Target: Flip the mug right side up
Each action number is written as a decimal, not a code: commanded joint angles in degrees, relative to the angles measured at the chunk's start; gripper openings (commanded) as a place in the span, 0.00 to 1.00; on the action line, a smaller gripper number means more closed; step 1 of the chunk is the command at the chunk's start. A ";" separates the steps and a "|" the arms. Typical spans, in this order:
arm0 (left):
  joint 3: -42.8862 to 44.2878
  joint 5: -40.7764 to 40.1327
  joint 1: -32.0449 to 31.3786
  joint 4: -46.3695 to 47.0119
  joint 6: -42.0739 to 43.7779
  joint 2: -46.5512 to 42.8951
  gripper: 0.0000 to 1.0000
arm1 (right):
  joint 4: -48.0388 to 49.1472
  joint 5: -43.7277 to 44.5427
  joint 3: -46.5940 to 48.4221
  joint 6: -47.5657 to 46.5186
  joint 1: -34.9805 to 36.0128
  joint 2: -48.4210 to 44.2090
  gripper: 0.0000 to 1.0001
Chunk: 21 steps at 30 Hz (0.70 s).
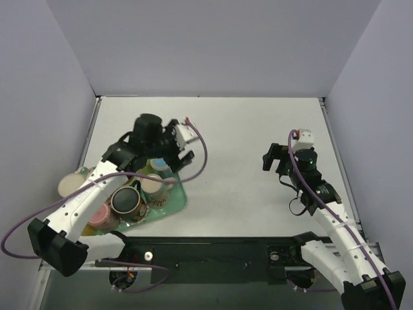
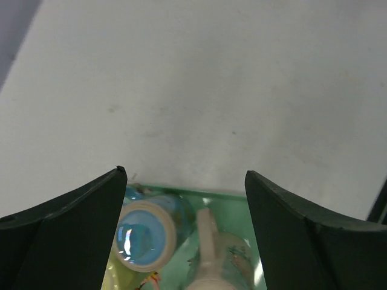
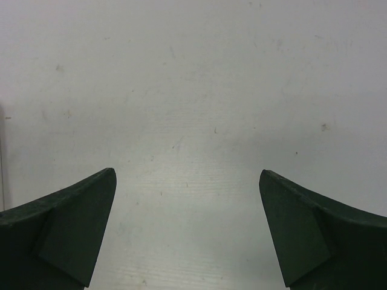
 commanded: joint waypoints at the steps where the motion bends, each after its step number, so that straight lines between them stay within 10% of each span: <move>1: -0.57 -21.45 -15.44 -23.79 10.16 4.95 0.87 | -4.16 -2.67 0.75 0.99 0.64 -1.56 1.00; 8: 1.53 -36.10 -19.26 -21.60 6.73 16.22 0.78 | -4.78 -1.78 -1.53 0.12 0.91 -2.09 1.00; 21: -10.23 -17.48 -2.47 -3.92 -1.02 -10.67 0.89 | 1.03 11.05 -7.51 -1.38 0.73 -9.82 1.00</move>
